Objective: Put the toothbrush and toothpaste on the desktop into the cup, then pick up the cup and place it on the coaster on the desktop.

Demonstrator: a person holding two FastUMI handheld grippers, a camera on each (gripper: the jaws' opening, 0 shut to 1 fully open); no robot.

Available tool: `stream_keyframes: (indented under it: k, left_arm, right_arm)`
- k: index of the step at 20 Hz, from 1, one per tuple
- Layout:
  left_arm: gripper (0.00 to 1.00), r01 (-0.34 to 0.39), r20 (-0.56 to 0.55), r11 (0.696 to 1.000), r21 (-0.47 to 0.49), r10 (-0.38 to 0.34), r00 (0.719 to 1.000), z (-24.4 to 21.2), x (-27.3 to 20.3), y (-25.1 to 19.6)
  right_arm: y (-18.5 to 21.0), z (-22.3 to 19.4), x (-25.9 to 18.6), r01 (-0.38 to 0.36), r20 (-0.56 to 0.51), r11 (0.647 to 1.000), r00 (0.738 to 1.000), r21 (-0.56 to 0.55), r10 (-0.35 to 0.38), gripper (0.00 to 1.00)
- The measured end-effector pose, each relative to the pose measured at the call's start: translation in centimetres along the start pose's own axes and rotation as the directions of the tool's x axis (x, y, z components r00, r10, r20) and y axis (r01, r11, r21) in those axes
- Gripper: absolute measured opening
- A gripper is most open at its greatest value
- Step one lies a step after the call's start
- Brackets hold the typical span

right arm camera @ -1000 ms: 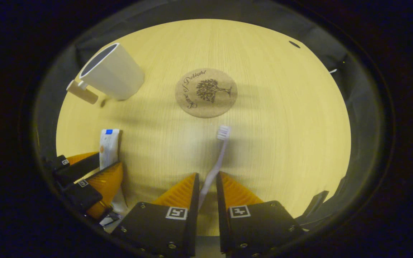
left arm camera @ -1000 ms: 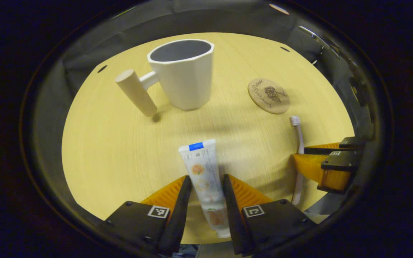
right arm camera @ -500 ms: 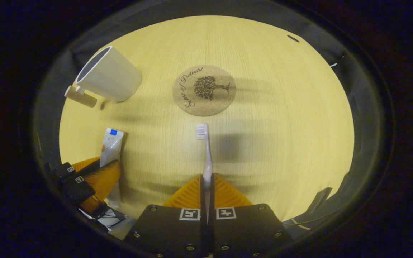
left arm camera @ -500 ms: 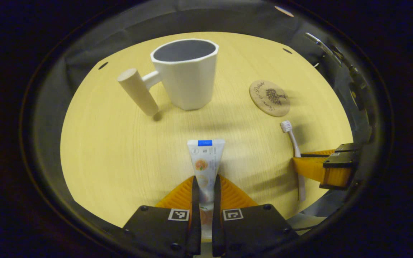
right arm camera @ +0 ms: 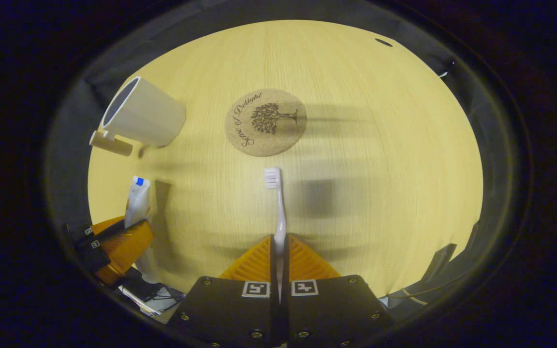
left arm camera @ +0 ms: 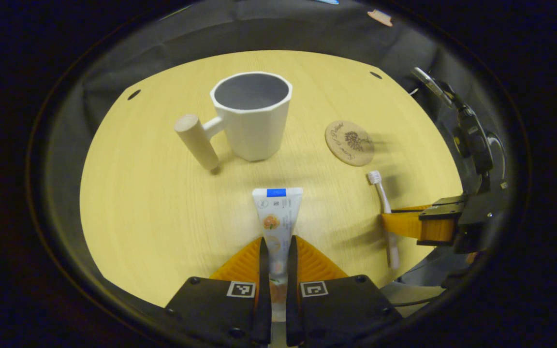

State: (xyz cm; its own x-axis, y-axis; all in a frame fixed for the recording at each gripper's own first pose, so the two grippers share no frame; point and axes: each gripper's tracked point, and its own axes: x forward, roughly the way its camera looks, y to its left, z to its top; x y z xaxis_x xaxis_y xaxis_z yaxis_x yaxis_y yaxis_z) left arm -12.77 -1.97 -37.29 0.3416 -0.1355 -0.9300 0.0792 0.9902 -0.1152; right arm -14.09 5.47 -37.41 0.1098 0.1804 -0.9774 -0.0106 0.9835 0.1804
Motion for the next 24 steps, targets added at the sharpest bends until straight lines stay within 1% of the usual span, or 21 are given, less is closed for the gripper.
stream_keyframes:
  k: [4,12,15,18,24]
  left_arm:
    - [0.19,0.025,0.045,0.999,-0.026,-0.024,0.999,1.4,-2.4,-0.3]
    - [0.19,0.059,0.153,0.998,-0.009,-0.057,0.987,6.0,-7.4,-0.7]
    - [0.19,0.086,0.190,0.996,-0.016,-0.082,0.978,8.3,-8.8,-0.8]
    - [0.19,0.106,0.223,0.994,-0.019,-0.099,0.970,10.5,-9.1,-0.2]
    - [0.19,0.111,0.282,0.994,0.010,-0.110,0.953,15.3,-8.0,1.4]
  right_arm:
    - [0.1,0.5,-0.8,-0.019,0.020,1.000,1.000,0.020,0.019,0.02]
    - [0.4,1.0,-1.6,-0.050,0.041,0.998,0.998,0.049,0.048,0.02]
    - [0.6,1.3,-1.9,-0.059,0.049,0.996,0.997,0.062,0.056,0.02]
    - [0.6,1.8,-2.3,-0.068,0.061,0.995,0.996,0.077,0.063,0.02]
    - [-0.1,2.4,-2.9,-0.066,0.080,0.992,0.995,0.109,0.058,0.02]
